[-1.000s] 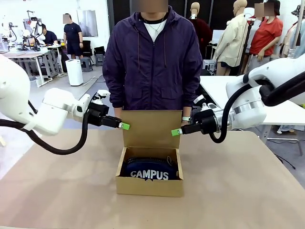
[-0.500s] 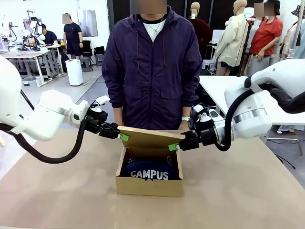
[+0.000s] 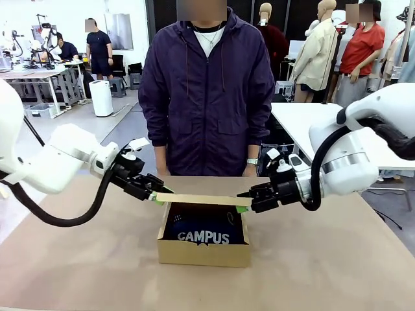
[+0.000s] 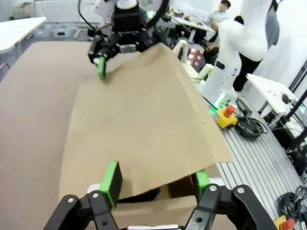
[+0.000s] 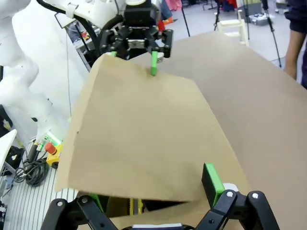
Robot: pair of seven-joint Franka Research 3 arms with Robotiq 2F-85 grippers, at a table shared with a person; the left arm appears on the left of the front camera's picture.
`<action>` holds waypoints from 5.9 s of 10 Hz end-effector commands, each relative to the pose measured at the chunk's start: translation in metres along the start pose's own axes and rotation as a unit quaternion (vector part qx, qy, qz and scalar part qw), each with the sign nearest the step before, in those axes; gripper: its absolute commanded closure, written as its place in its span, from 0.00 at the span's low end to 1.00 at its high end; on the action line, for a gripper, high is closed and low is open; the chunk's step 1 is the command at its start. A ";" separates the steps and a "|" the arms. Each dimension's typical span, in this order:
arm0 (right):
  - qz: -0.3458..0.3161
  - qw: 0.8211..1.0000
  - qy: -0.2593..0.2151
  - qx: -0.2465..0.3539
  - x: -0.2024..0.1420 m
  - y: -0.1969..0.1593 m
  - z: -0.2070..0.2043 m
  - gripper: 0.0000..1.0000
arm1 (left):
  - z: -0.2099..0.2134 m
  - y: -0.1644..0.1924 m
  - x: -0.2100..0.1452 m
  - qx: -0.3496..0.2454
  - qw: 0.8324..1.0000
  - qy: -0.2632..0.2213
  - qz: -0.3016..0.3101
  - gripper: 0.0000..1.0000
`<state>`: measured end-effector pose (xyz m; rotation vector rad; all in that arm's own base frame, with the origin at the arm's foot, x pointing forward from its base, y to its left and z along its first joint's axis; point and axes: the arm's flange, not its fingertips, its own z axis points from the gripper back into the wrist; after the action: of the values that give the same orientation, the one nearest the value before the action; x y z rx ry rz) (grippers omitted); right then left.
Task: Pack the items into the box.
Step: Close the Mailer Box.
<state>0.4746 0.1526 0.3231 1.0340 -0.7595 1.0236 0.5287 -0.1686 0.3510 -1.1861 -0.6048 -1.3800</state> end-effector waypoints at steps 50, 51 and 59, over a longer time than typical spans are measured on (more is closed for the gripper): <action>-0.427 0.872 -0.213 0.107 -0.049 -0.038 0.183 0.00 | 0.162 -0.060 -0.081 0.068 0.889 -0.285 0.352 0.00; -0.427 0.872 -0.213 0.107 -0.049 -0.038 0.183 0.00 | 0.162 -0.060 -0.081 0.068 0.889 -0.285 0.352 0.00; -0.427 0.872 -0.213 0.107 -0.049 -0.038 0.183 0.00 | 0.162 -0.060 -0.081 0.068 0.889 -0.285 0.352 0.00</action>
<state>0.4838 -0.0414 0.3277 1.6085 -0.4481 0.1017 0.5065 0.0203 0.3503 -1.4938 -0.5511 -0.3510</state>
